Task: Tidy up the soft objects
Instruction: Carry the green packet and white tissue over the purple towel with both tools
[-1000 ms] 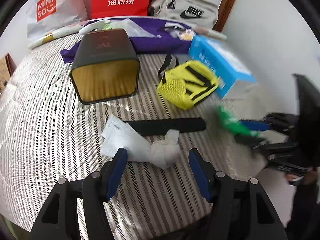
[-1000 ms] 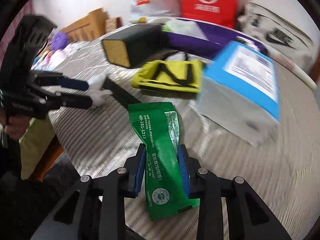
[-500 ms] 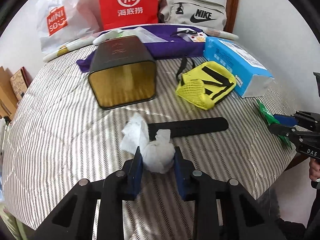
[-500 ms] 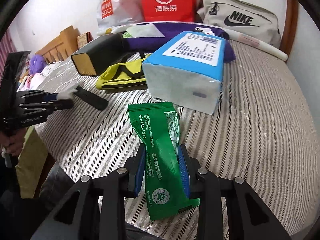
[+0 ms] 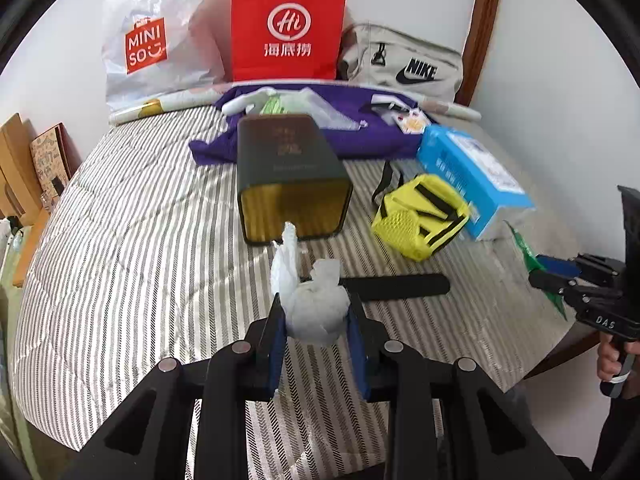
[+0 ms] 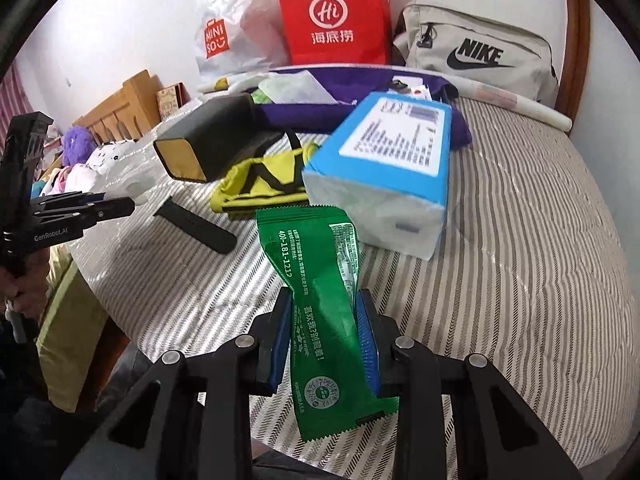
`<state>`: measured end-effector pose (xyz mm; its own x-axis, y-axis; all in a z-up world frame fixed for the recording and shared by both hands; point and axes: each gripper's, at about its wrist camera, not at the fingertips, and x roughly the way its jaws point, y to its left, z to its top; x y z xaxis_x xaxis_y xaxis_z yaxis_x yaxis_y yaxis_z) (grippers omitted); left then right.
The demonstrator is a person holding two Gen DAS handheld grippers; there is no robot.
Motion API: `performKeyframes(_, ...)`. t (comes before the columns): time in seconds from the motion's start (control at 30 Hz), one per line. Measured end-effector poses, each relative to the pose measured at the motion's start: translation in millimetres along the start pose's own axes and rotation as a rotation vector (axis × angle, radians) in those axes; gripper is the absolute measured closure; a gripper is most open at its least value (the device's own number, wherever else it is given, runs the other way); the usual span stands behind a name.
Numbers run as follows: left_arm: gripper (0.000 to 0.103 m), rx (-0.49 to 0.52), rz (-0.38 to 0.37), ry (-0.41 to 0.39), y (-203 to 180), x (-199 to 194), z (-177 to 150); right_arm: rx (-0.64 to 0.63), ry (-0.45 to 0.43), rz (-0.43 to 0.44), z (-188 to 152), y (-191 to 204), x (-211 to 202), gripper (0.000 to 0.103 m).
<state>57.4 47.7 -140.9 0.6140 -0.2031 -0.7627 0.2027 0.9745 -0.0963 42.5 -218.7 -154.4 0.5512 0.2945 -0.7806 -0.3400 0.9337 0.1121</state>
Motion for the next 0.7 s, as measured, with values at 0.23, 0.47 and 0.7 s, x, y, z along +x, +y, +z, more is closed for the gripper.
performKeyframes(0.23,0.076,0.004,-0.014,-0.044,-2,-21,15,-0.011,-0.029,0.017,12,4,-17,0.072)
performKeyframes(0.47,0.076,-0.001,-0.011,-0.071,-1,-33,32,-0.036,-0.071,0.035,30,9,-35,0.072)
performKeyframes(0.7,0.076,0.009,-0.004,-0.102,-2,-42,53,-0.047,-0.111,0.061,53,9,-46,0.072)
